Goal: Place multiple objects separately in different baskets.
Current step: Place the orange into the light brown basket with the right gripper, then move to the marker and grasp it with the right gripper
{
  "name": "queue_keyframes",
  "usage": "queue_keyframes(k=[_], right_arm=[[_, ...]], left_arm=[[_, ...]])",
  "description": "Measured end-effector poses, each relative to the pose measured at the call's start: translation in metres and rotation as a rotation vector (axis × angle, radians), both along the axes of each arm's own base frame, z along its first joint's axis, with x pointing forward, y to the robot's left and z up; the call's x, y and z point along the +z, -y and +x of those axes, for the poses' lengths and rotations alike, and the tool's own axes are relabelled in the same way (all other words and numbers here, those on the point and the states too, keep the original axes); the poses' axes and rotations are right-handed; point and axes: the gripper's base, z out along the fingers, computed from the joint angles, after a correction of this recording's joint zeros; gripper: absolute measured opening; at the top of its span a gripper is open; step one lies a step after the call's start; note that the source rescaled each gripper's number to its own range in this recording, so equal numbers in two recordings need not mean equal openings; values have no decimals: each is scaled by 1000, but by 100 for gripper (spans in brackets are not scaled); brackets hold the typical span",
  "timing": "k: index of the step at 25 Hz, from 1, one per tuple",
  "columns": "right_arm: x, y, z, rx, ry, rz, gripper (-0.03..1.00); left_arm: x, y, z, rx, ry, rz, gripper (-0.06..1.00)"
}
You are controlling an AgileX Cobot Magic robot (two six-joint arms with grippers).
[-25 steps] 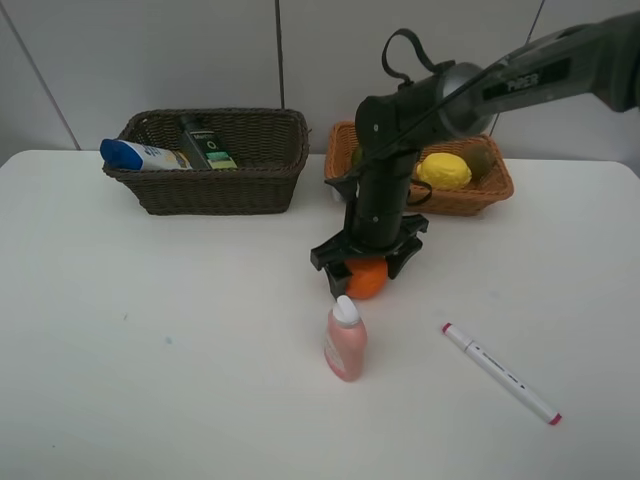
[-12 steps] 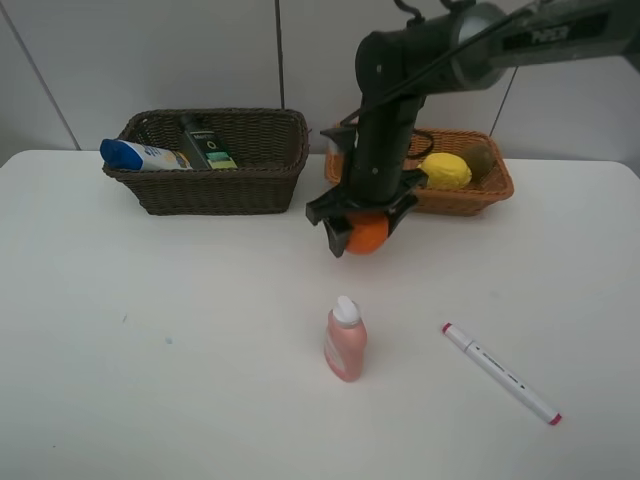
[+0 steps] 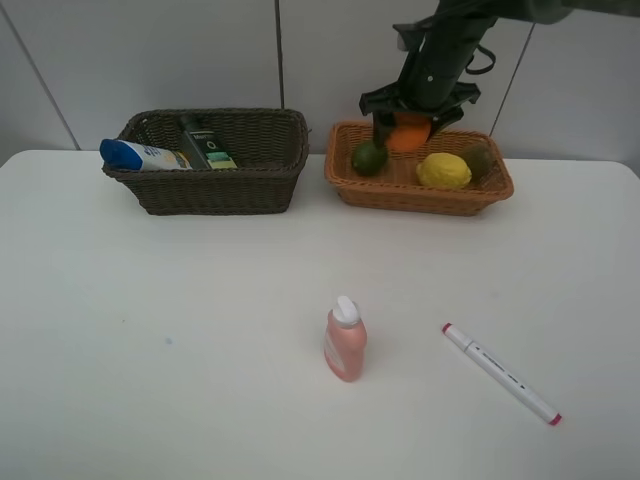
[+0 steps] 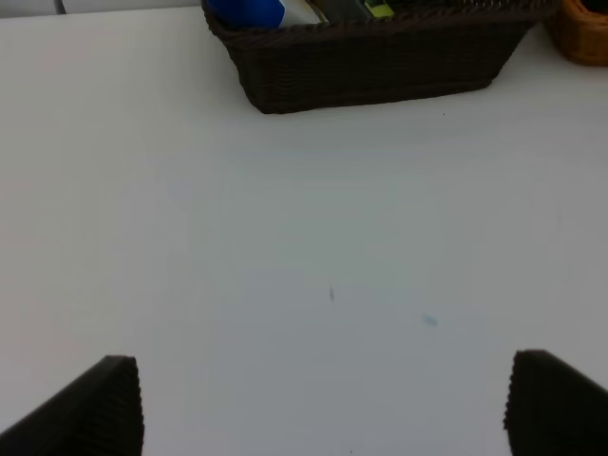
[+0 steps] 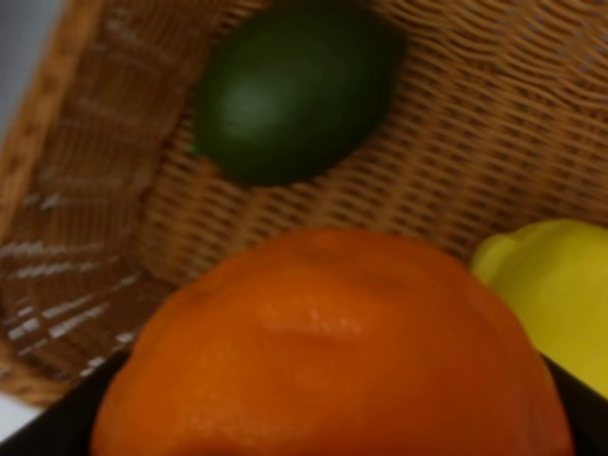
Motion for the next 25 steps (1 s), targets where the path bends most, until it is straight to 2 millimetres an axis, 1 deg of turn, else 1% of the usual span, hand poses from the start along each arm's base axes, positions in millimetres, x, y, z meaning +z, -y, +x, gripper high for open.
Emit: queue_keyframes(k=[1, 3, 5, 8, 12, 15, 16, 18, 21, 22, 23, 24, 25], right_arm=[[-4, 3, 3, -6, 9, 3, 82], [-7, 3, 7, -7, 27, 9, 92], [-7, 2, 8, -3, 42, 11, 97], [-6, 2, 5, -3, 23, 3, 98], [-7, 6, -4, -10, -74, -34, 98], [2, 8, -13, -21, -140, -37, 98], [8, 7, -16, -24, -149, -20, 98], [25, 6, -21, -26, -132, 19, 98], [47, 8, -37, -24, -117, 51, 98], [52, 11, -46, -24, -125, 51, 98], [52, 14, -56, -24, -145, 49, 98], [57, 18, -67, -25, -154, 46, 98], [57, 23, -81, -26, -177, 38, 98]], left_arm=[[0, 0, 0, 0, 0, 0, 100], [0, 0, 0, 0, 0, 0, 100], [0, 0, 0, 0, 0, 0, 100], [0, 0, 0, 0, 0, 0, 100], [0, 0, 0, 0, 0, 0, 100], [0, 0, 0, 0, 0, 0, 100], [0, 0, 0, 0, 0, 0, 100], [0, 0, 0, 0, 0, 0, 100], [0, 0, 0, 0, 0, 0, 100], [0, 0, 0, 0, 0, 0, 100], [0, 0, 0, 0, 0, 0, 100], [0, 0, 0, 0, 0, 0, 100], [0, 0, 0, 0, 0, 0, 100]])
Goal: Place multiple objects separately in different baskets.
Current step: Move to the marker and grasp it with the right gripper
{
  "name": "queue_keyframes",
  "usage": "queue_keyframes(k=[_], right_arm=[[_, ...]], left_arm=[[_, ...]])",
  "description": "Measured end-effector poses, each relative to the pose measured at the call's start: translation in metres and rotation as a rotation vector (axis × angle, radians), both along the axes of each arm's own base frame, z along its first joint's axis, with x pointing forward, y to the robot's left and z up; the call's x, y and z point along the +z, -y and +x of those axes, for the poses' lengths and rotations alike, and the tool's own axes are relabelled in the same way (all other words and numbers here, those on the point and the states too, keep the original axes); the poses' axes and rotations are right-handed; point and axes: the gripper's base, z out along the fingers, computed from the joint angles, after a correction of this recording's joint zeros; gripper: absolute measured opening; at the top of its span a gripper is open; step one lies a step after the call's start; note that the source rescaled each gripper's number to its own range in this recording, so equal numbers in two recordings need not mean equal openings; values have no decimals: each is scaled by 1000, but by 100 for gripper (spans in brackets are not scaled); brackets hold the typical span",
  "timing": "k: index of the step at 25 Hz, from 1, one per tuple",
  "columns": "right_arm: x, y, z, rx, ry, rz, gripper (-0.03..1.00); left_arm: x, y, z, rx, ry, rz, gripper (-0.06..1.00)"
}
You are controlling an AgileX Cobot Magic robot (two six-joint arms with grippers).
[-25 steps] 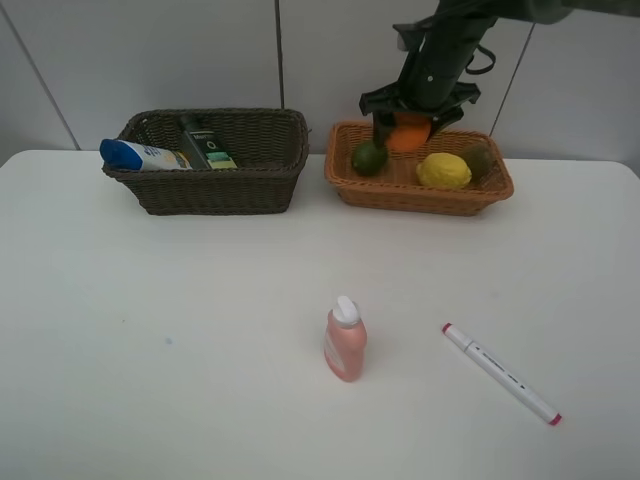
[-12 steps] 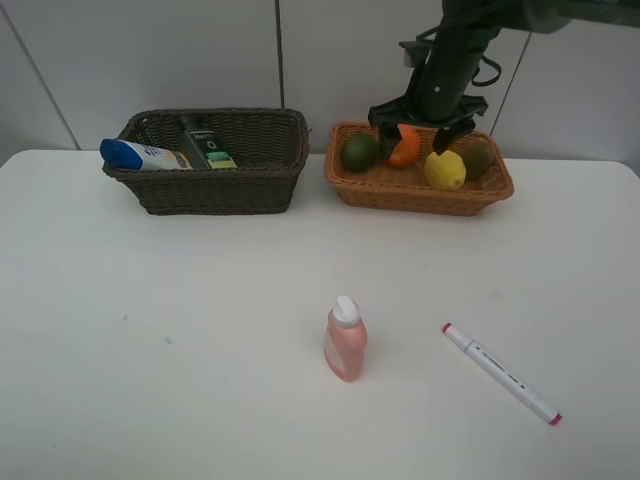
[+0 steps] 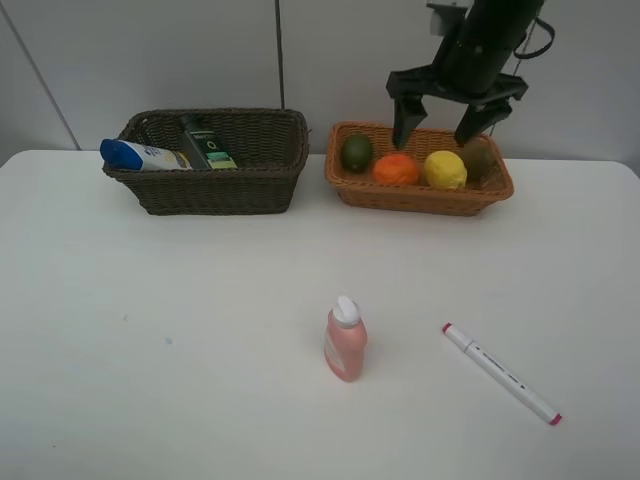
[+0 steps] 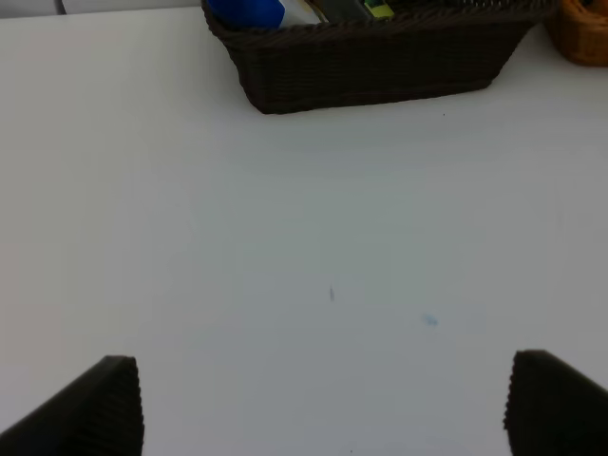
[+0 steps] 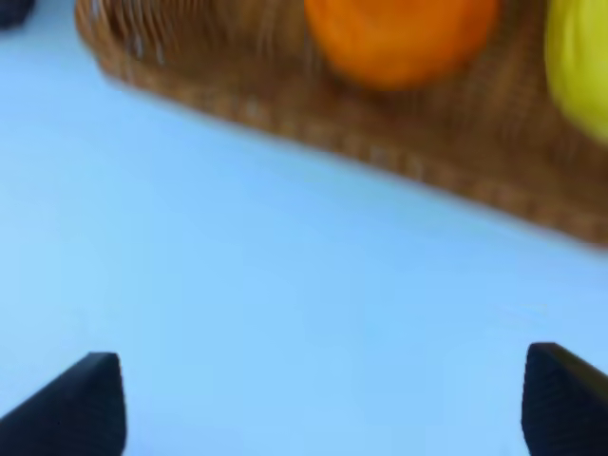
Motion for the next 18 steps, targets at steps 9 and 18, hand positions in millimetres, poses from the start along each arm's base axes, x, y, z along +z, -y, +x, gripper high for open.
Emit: queue_keyframes(k=[9, 18], right_arm=[[-40, 47, -132, -6, -220, -68, 98], [-98, 42, -185, 45, -191, -12, 98]], left_arm=[[0, 0, 0, 0, 0, 0, 100], [0, 0, 0, 0, 0, 0, 100]])
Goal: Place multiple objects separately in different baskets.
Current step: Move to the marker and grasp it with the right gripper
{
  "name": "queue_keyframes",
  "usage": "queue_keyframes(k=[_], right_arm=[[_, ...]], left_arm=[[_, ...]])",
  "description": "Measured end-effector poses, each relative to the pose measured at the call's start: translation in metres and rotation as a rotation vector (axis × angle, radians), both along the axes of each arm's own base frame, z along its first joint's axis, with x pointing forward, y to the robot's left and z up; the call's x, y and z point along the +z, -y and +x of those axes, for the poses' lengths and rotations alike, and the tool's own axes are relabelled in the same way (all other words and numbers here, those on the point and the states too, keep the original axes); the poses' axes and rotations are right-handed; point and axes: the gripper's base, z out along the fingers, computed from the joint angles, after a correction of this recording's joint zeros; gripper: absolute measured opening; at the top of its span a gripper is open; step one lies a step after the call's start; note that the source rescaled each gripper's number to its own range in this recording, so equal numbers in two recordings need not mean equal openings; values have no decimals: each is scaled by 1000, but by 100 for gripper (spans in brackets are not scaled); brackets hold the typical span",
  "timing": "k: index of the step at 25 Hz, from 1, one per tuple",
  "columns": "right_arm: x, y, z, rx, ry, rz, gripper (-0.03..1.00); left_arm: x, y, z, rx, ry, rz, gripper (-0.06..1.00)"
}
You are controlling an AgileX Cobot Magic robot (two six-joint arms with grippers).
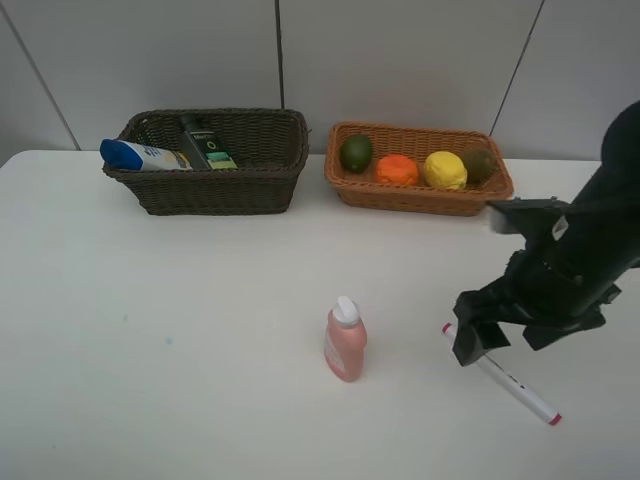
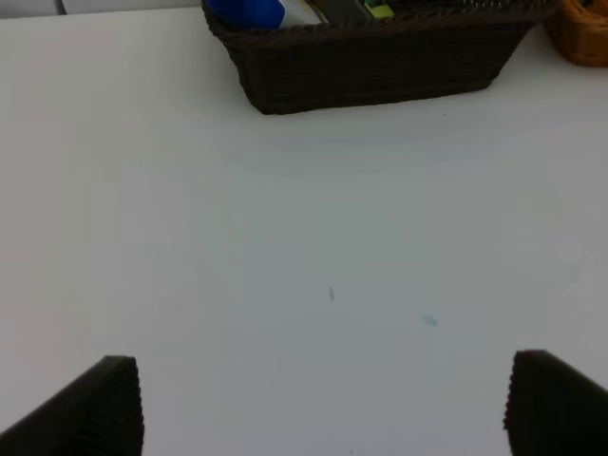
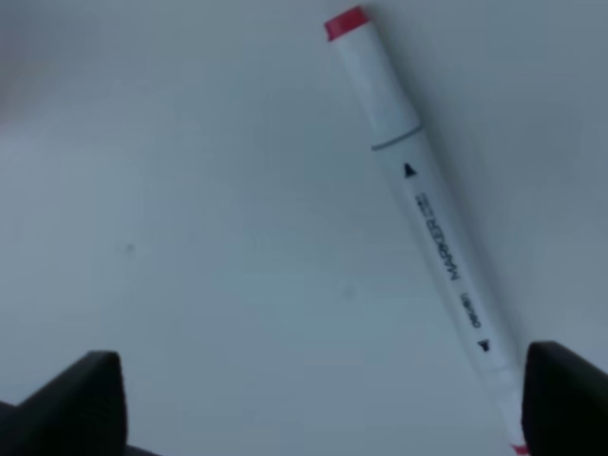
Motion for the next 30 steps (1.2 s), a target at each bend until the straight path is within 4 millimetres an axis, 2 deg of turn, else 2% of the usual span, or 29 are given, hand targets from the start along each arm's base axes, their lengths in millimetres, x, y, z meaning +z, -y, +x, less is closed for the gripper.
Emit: queue_keyframes(k=[5, 9, 18, 23, 25, 27, 28, 30], right_arm=[[-13, 0, 0, 44, 75, -15, 98], [-27, 2, 5, 30, 56, -34, 98], [-70, 1, 18, 88, 32, -99, 98], [-78, 2, 21, 121, 21, -125, 97], [-79, 2, 21, 125, 18, -130, 92], [-79, 3, 21, 140, 20, -139, 80], [-79, 4, 21, 145, 21, -142, 72], [-79, 4, 22, 147, 24, -142, 45]], left_arm=[[0, 0, 0, 0, 1, 0, 100], [0, 0, 0, 0, 1, 0, 100], [0, 0, 0, 0, 1, 0, 100], [0, 0, 0, 0, 1, 0, 100], [0, 0, 0, 0, 1, 0, 100], [0, 0, 0, 0, 1, 0, 100], [0, 0, 0, 0, 1, 0, 100], [0, 0, 0, 0, 1, 0, 100]])
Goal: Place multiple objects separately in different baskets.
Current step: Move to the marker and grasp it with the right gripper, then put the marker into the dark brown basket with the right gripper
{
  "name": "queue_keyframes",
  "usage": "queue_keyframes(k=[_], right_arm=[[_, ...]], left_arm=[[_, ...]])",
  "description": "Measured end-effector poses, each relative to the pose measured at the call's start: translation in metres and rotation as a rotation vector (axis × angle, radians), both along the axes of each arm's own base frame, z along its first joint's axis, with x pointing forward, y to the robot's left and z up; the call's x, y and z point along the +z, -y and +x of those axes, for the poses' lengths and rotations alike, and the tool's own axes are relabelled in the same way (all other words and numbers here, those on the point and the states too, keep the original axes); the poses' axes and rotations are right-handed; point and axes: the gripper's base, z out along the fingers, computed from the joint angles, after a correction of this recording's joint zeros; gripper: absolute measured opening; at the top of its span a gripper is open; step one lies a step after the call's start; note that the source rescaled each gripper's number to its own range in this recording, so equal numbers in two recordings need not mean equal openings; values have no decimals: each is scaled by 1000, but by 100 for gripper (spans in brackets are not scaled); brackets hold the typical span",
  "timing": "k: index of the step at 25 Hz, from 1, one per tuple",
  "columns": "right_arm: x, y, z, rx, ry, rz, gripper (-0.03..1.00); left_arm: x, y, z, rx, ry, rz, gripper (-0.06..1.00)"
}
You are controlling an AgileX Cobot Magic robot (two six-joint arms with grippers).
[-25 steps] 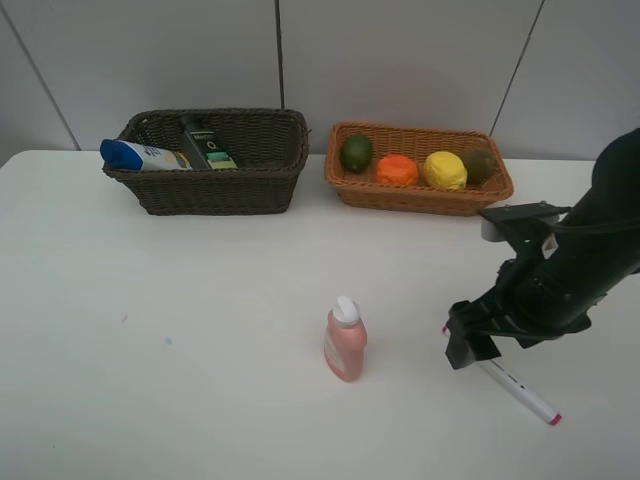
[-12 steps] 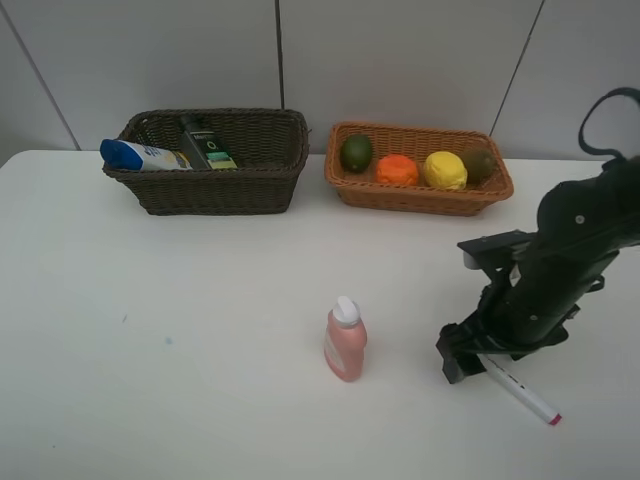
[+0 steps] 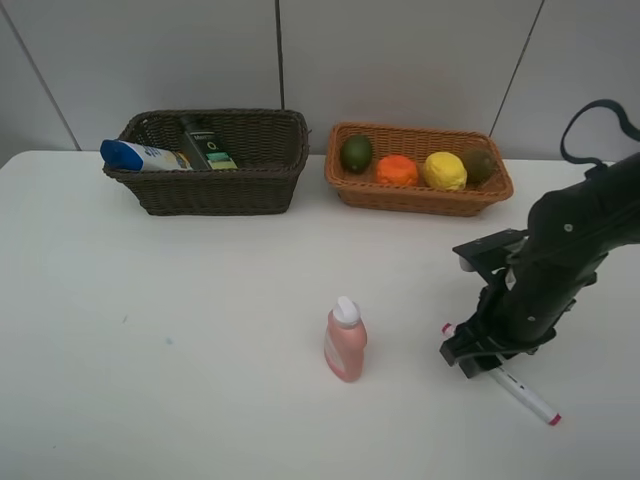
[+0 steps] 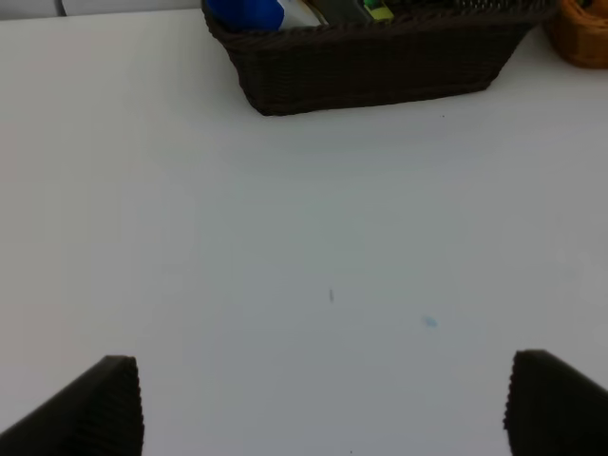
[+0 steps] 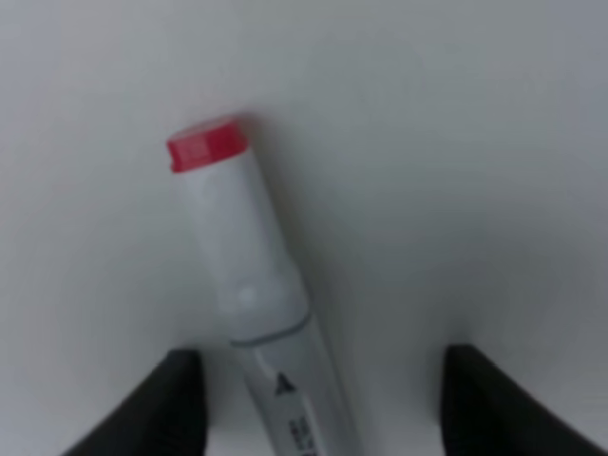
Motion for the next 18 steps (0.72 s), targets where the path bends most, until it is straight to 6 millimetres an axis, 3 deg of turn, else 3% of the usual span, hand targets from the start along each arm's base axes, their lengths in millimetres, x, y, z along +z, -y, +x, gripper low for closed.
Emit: queue_keyframes(k=[3, 4, 9, 12, 18], right_arm=[[0, 1, 1, -6, -4, -2, 7], [0, 1, 1, -8, -5, -2, 0], [5, 0, 1, -18, 5, 8, 0], [20, 0, -1, -36, 22, 25, 0], [110, -12, 18, -64, 396, 245, 0]], left_arm=[[0, 0, 0, 0, 0, 0, 100], [0, 0, 0, 0, 0, 0, 100], [0, 0, 0, 0, 0, 0, 100], [0, 0, 0, 0, 1, 0, 100], [0, 0, 0, 0, 2, 0, 100]])
